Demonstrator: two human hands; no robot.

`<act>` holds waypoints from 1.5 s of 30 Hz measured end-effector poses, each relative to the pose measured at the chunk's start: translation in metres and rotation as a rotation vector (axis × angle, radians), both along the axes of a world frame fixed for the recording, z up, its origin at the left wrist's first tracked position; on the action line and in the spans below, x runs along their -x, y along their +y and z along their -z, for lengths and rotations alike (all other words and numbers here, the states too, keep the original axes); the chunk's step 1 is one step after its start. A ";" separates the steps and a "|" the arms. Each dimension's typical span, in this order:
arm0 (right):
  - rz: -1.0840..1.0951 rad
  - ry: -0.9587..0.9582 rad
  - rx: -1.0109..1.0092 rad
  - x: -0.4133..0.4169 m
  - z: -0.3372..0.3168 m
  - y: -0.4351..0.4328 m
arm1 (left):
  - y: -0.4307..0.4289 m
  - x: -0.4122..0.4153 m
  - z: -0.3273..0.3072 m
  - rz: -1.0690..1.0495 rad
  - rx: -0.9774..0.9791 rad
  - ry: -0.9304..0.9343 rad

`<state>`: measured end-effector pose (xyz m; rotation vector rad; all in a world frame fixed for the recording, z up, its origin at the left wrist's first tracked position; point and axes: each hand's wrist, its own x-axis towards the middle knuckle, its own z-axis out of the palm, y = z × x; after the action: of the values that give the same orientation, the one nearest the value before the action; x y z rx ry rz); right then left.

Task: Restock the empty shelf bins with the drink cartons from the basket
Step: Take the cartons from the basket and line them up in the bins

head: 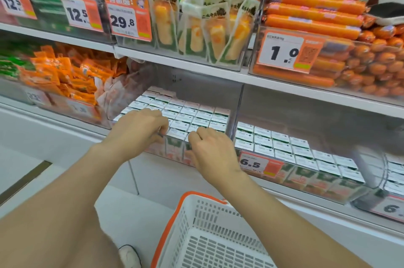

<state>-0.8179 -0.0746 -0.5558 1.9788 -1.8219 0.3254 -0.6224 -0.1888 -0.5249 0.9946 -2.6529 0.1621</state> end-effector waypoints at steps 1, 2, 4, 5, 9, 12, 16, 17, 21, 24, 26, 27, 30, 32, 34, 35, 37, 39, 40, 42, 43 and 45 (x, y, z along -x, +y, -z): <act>0.010 -0.015 0.008 0.000 0.001 -0.001 | -0.001 0.000 0.002 0.014 0.041 -0.014; 0.020 -0.033 0.014 0.000 0.002 -0.002 | -0.002 0.001 0.004 0.021 0.070 -0.029; 0.035 -0.070 0.033 0.000 0.003 -0.003 | -0.006 0.000 0.006 0.024 0.104 -0.041; 0.038 -0.089 0.046 0.000 0.003 -0.005 | -0.008 0.000 0.006 0.020 0.114 -0.049; 0.045 -0.127 0.103 0.005 -0.002 -0.013 | -0.012 0.003 0.003 -0.013 0.147 -0.018; 0.064 -0.129 0.134 0.016 -0.009 -0.020 | -0.014 0.014 0.002 -0.052 0.181 0.001; 0.123 -0.054 0.055 0.017 -0.007 -0.030 | -0.022 0.029 0.006 -0.116 0.189 -0.078; 0.129 -0.045 0.033 0.016 -0.004 -0.031 | -0.023 0.031 0.008 -0.120 0.177 -0.103; 0.118 -0.051 0.030 0.017 0.005 -0.026 | -0.027 0.028 0.013 -0.091 0.198 -0.139; 0.099 -0.086 0.018 0.012 -0.004 -0.020 | -0.029 0.026 0.012 -0.052 0.170 -0.101; 0.185 -0.140 -0.029 0.008 -0.019 -0.028 | -0.028 0.028 0.005 -0.080 0.081 -0.099; 0.233 -0.174 -0.039 0.008 -0.028 -0.037 | -0.027 0.030 0.000 -0.095 0.011 -0.101; 0.347 -0.218 -0.068 0.021 -0.040 -0.079 | -0.026 0.042 -0.003 -0.102 -0.101 -0.083; 0.460 -0.223 -0.172 0.035 -0.042 -0.109 | -0.025 0.052 0.003 -0.109 -0.074 -0.070; 0.518 -0.247 -0.264 0.050 -0.035 -0.136 | -0.026 0.060 0.010 -0.132 -0.092 -0.117; 0.526 -0.266 -0.322 0.057 -0.031 -0.146 | -0.026 0.063 0.013 -0.141 -0.121 -0.156; 0.538 -0.338 -0.454 0.066 -0.024 -0.161 | -0.029 0.066 0.018 -0.144 -0.155 -0.211; 0.547 -0.358 -0.533 0.068 -0.023 -0.168 | -0.031 0.066 0.024 -0.129 -0.121 -0.237; 0.546 -0.341 -0.550 0.067 -0.026 -0.170 | -0.031 0.066 0.027 -0.117 -0.083 -0.249; 0.541 -0.318 -0.578 0.064 -0.032 -0.172 | -0.031 0.066 0.029 -0.096 -0.024 -0.274; 0.538 -0.324 -0.599 0.062 -0.033 -0.171 | -0.030 0.065 0.030 -0.094 -0.013 -0.280; 0.540 -0.329 -0.598 0.060 -0.030 -0.168 | -0.030 0.063 0.031 -0.091 0.017 -0.287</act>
<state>-0.8782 -0.2430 -0.5262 1.7240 -2.8285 -0.0878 -0.6853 -0.2185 -0.5557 1.1656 -2.8545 0.3728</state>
